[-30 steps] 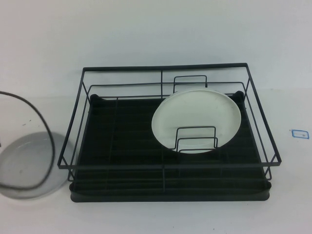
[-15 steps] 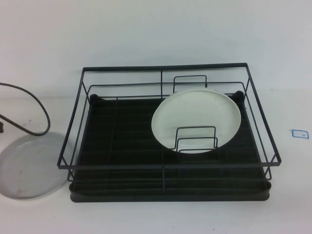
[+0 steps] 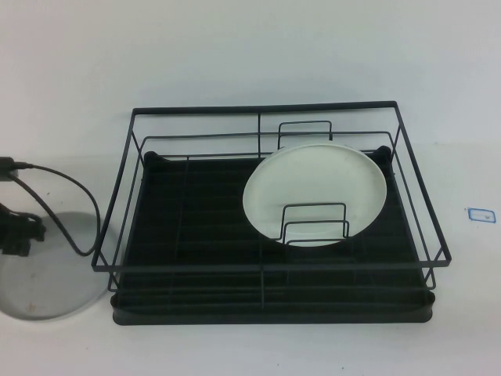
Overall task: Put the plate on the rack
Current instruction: Pick up the plate from the table
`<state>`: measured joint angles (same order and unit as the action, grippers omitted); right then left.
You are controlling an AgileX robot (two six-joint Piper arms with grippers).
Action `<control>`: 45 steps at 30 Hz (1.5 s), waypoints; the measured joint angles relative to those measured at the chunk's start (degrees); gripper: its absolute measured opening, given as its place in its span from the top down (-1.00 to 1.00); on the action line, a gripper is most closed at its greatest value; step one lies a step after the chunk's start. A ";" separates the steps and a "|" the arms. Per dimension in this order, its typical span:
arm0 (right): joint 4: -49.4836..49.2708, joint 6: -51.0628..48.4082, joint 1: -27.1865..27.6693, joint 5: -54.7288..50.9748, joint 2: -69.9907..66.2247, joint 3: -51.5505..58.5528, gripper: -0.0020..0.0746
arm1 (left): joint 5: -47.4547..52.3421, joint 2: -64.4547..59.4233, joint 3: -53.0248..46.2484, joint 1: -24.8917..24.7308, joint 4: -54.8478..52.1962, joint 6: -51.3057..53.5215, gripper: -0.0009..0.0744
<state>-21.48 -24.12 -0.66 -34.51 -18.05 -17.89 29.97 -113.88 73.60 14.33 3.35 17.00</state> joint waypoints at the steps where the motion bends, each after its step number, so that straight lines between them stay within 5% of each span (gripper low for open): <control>1: 0.02 0.00 0.00 0.00 0.00 0.00 0.90 | 0.17 -0.25 0.00 0.00 0.00 -1.71 0.05; 16: 0.02 0.00 0.00 0.00 0.00 0.09 0.90 | 2.37 -2.09 0.57 0.20 -3.66 -0.19 0.81; 33: -0.02 0.00 0.00 0.00 0.00 0.09 0.90 | 10.18 2.24 2.48 5.57 -4.62 0.03 0.90; 45: -0.02 0.00 0.00 0.43 0.00 0.09 0.90 | 8.92 10.79 2.48 9.57 6.05 5.56 0.96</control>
<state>-21.50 -24.12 -0.66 -34.09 -18.05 -17.80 38.89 -103.09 76.08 23.90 9.40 22.56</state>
